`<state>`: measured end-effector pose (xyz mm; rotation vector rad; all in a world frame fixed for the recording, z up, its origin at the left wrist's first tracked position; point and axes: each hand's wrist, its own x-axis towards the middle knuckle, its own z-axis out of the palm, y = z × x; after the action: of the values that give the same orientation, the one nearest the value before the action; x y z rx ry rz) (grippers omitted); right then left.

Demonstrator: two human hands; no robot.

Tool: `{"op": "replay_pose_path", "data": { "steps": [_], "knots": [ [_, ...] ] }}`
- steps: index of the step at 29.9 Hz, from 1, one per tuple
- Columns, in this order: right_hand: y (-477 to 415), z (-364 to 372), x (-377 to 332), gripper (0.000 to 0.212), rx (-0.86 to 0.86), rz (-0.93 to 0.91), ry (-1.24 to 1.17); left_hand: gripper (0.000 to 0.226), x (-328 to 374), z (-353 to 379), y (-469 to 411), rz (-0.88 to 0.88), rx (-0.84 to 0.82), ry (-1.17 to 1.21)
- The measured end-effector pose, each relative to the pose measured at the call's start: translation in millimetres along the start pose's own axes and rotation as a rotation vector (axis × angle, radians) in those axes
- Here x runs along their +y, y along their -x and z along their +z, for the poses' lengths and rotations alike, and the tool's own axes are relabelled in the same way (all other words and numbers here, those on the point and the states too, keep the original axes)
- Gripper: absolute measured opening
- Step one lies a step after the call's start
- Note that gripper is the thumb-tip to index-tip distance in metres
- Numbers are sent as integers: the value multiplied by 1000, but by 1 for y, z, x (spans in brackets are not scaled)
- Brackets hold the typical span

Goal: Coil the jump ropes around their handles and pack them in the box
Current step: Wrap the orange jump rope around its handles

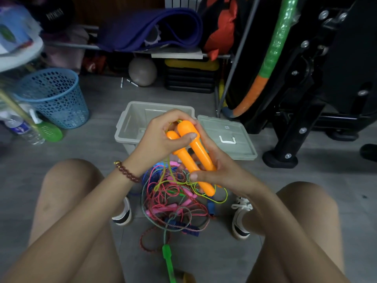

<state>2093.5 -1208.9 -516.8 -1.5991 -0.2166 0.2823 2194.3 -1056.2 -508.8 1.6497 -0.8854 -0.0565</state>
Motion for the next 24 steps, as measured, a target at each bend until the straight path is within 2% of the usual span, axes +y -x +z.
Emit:
{"op": "replay_pose_path", "data": {
  "steps": [2,6,12,16,20,24],
  "knots": [
    [-3,6,2,104,76,-39,55,29,-2,-1,0,-22,25,-15],
    [-5,7,0,100,123,-89,168,26,-5,-2,-1,-40,62,-20],
    [-4,1,-5,95,69,-75,191,22,-8,0,-3,-63,63,-9],
    [-4,0,-4,92,41,-69,169,24,-7,-5,-5,-97,7,23],
    [-2,-6,-2,89,42,-44,98,45,-10,-4,-5,-110,-36,151],
    [1,-8,-8,87,114,-78,41,55,-17,5,-8,-246,66,265]
  ]
}}
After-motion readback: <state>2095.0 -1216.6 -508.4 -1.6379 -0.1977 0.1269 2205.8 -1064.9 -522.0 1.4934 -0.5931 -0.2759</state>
